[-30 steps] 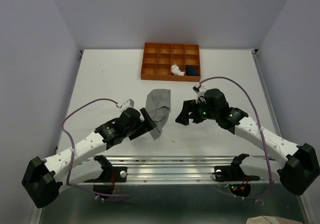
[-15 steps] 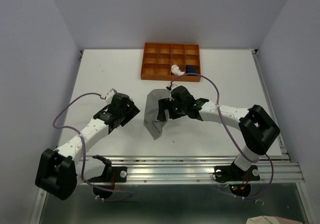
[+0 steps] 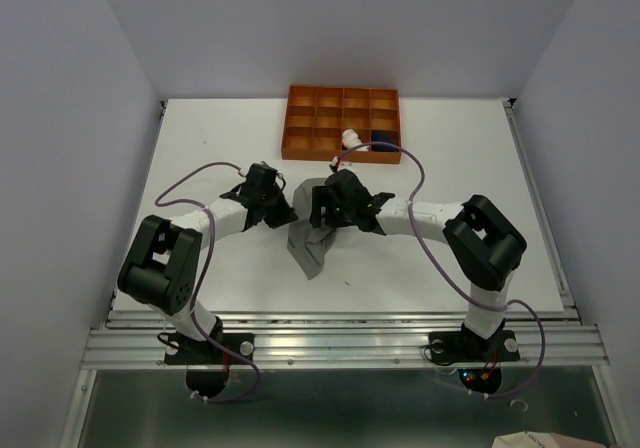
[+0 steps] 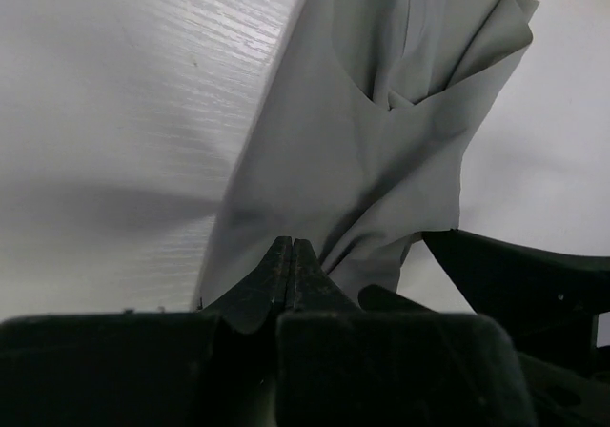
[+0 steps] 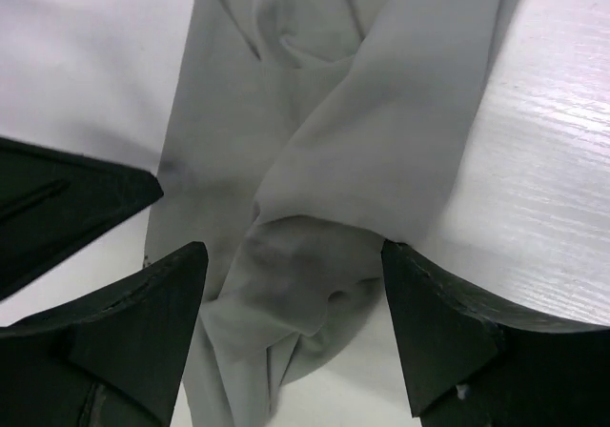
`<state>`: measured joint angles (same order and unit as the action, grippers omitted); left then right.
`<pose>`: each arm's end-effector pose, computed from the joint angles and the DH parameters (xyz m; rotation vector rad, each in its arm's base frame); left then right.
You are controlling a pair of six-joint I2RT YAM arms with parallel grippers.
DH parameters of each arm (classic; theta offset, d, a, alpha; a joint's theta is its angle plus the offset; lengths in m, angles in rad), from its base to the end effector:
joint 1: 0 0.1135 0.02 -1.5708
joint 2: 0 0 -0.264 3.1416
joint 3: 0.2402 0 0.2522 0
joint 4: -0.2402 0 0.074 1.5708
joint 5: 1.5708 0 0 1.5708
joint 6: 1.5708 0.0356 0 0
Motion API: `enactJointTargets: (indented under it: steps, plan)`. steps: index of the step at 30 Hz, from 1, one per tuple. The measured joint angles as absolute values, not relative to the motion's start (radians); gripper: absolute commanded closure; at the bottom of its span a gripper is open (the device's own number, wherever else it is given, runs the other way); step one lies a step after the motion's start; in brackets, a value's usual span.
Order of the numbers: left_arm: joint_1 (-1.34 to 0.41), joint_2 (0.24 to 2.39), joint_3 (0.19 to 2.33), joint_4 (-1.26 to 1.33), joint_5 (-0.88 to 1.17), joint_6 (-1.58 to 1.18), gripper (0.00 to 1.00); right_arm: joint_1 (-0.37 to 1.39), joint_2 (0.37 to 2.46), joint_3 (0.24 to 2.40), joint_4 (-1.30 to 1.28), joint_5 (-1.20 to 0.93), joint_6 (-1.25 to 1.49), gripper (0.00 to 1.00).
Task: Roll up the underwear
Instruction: Flatten the underwear
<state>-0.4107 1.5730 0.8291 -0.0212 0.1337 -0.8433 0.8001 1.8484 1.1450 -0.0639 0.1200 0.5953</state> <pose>0.2918 -0.1322 0.1801 -0.4594 2.4180 -0.7485 0.2794 0.2816 0.1788 -0.1842 2.3913 0.5440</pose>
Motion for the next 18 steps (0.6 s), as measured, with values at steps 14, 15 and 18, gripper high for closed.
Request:
enactJointTargets:
  steps: [14, 15, 18]
  plan:
    - [-0.411, 1.646, 0.825, 0.070, 0.199, -0.842, 1.00, 0.800, 1.914, 1.183, 0.025, 0.241, 0.704, 0.87]
    - [-0.411, 1.660, 0.823, 0.070, 0.200, -0.842, 1.00, 0.800, 1.921, 1.183, 0.028, 0.244, 0.706, 0.99]
    - [-0.410, 1.686, 0.818, 0.082, 0.211, -0.844, 1.00, 0.800, 1.926, 1.183, 0.027, 0.257, 0.712, 0.99]
